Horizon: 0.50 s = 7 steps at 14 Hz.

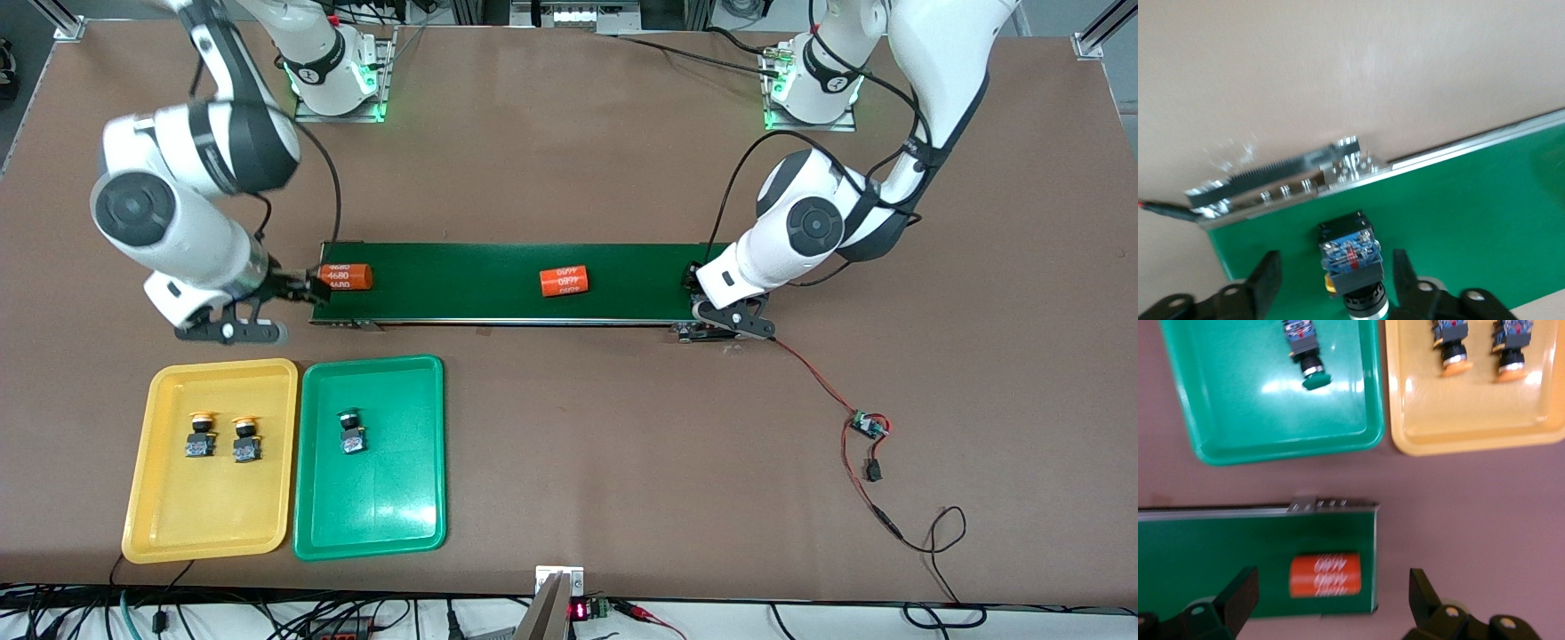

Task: Sort buttons by color to trays
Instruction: 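Release the button into the green tray while the left gripper places another, then withdraw the left gripper while the right gripper moves to the conveyor end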

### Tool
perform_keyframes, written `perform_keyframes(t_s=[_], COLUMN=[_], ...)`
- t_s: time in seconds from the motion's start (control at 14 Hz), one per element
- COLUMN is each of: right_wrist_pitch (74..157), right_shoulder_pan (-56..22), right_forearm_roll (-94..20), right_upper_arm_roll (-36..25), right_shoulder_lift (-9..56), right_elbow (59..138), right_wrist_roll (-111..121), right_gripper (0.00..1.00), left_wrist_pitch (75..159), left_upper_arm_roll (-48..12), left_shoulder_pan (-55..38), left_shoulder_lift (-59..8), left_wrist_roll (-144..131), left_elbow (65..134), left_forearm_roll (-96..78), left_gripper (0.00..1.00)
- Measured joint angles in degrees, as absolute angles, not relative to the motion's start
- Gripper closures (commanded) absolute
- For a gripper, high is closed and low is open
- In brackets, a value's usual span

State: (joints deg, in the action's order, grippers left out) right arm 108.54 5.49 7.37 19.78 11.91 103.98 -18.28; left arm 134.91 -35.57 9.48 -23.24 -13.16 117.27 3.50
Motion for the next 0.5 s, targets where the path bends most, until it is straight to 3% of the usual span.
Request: perform_keyframes(t_s=[0.21, 0.5], right_wrist_pitch=[103.4, 101.5], right_shoulder_pan=[5.5, 8.0], right_forearm_roll=[5.3, 4.5], right_upper_arm_roll=[20.1, 19.4], right_shoulder_lift=[6.6, 4.8], right_elbow=[105.0, 105.5], right_wrist_roll=[-17.8, -6.0], right_gripper=[0.00, 0.00], left_wrist_pitch=[132.8, 132.1], left_upper_arm_roll=[-35.2, -32.7], left_shoulder_pan=[9.6, 13.4], left_shoulder_lift=[-19.3, -14.2], left_wrist_roll=[-13.2, -13.5], left_elbow=[116.8, 116.7], left_forearm_roll=[3.5, 3.5], left_gripper=[0.00, 0.00])
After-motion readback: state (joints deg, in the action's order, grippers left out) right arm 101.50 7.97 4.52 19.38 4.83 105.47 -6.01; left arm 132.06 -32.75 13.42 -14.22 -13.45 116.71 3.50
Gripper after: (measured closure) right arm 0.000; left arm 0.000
